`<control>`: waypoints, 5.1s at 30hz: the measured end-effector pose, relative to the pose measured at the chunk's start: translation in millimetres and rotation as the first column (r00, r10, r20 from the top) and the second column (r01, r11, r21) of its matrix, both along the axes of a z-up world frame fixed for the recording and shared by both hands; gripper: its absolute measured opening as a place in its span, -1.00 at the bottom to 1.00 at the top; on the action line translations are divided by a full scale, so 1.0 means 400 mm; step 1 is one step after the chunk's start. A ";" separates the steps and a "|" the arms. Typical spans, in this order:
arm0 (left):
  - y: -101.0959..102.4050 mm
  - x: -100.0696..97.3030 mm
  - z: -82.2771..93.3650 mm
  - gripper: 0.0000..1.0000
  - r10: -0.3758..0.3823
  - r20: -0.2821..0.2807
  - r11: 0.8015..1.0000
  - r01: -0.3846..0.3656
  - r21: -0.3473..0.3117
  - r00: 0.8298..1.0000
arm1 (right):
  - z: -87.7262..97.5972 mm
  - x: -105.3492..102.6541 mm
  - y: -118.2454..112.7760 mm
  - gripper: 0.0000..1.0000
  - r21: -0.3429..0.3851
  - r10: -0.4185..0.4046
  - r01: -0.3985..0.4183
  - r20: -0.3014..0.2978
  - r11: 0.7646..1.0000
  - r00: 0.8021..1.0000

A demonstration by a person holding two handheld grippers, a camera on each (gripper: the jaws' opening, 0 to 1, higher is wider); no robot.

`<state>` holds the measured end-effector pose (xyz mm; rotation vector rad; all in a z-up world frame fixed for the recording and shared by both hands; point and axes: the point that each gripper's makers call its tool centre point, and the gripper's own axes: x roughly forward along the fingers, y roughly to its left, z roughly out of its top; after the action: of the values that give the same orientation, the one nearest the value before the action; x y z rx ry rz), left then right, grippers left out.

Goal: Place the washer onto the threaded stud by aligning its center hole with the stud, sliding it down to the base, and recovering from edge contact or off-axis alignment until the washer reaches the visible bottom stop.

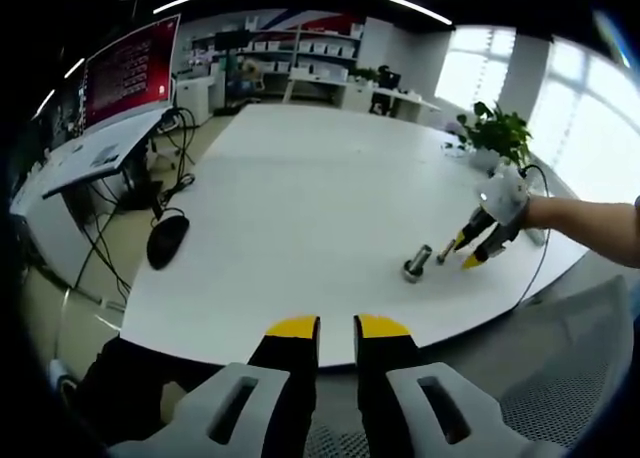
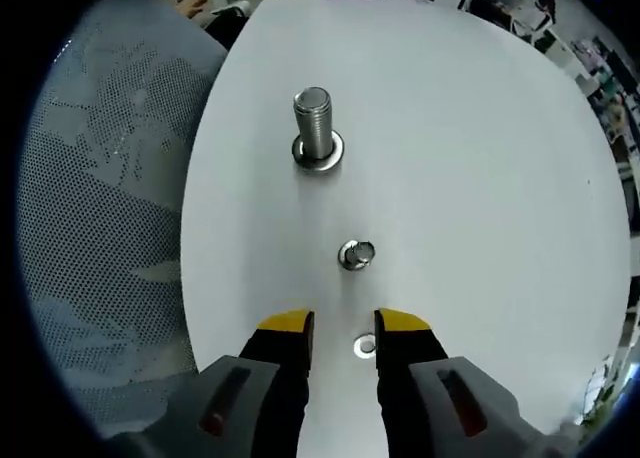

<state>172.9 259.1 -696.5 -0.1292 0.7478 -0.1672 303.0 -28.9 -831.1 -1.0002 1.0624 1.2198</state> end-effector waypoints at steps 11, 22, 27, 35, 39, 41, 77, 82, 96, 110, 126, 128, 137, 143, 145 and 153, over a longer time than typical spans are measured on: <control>-0.001 -0.002 -0.003 -0.81 -0.009 -0.008 1.000 0.009 0.012 1.000 | -0.028 0.018 -0.048 -0.51 -0.005 -0.067 0.067 -0.009 0.998 0.998; -0.002 -0.002 -0.002 -0.81 -0.011 -0.005 1.000 0.011 0.014 1.000 | -0.029 0.021 -0.042 -0.74 -0.002 -0.060 0.060 -0.013 0.998 0.998; -0.003 -0.001 -0.001 -0.81 -0.011 -0.003 1.000 0.011 0.014 1.000 | 0.007 0.021 -0.022 -0.74 0.034 -0.048 0.048 0.006 0.998 0.999; -0.002 0.000 0.000 -0.81 -0.009 0.000 1.000 0.009 0.012 1.000 | 0.076 0.008 0.025 -0.74 0.062 0.012 -0.014 0.038 0.998 0.999; -0.001 0.000 0.001 -0.81 -0.008 0.001 1.000 0.008 0.012 1.000 | 0.119 0.015 0.063 -0.74 0.119 0.015 -0.023 0.075 0.993 0.997; -0.002 0.000 0.000 -0.82 -0.008 -0.002 1.000 0.008 0.009 1.000 | 0.138 0.013 0.083 -0.74 0.146 0.029 -0.043 0.094 0.988 0.995; -0.001 0.001 0.001 -0.83 -0.006 0.003 1.000 0.006 0.009 1.000 | 0.073 0.011 0.137 -0.74 0.047 0.129 -0.131 0.046 0.990 0.991; 0.000 0.001 -0.001 -0.83 -0.006 0.000 1.000 0.006 0.010 1.000 | 0.036 0.010 0.139 -0.74 0.020 0.136 -0.137 0.035 0.990 0.990; -0.003 0.001 0.000 -0.83 -0.013 0.003 1.000 0.013 0.003 1.000 | 0.001 0.010 0.116 -0.61 0.002 0.097 -0.098 0.030 0.995 0.995; -0.004 -0.002 -0.002 -0.84 -0.016 -0.006 1.000 0.016 0.008 1.000 | 0.041 0.032 -0.035 -0.57 0.072 -0.103 0.101 0.026 0.992 0.994; 0.000 -0.001 -0.002 -0.84 -0.009 -0.006 1.000 0.009 0.011 1.000 | -0.020 0.092 -0.228 -0.58 0.070 -0.360 0.358 0.022 0.931 0.933; 0.000 -0.001 -0.002 -0.84 -0.008 -0.006 1.000 0.008 0.011 1.000 | -0.025 0.096 -0.234 -0.58 0.074 -0.371 0.369 0.017 0.926 0.928; 0.002 -0.003 -0.004 -0.84 -0.003 -0.014 1.000 0.003 0.013 1.000 | -0.025 0.117 -0.217 -0.59 0.121 -0.410 0.408 -0.007 0.905 0.912; 0.002 -0.002 -0.003 -0.84 0.001 -0.011 1.000 0.000 0.011 1.000 | -0.020 0.114 -0.219 -0.73 0.120 -0.453 0.454 -0.034 0.883 0.891; 0.002 -0.002 -0.003 -0.84 0.000 -0.011 1.000 0.000 0.011 1.000 | -0.012 0.115 -0.214 -0.73 0.147 -0.471 0.473 -0.050 0.869 0.881; 0.002 0.000 -0.002 -0.84 -0.001 -0.006 1.000 0.001 0.009 1.000 | 0.084 0.063 -0.109 -0.73 0.218 -0.389 0.389 -0.044 0.895 0.920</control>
<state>172.9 259.9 -697.4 -0.1213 0.7549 -0.1642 328.2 -72.5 -797.4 -0.5775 1.0388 0.9792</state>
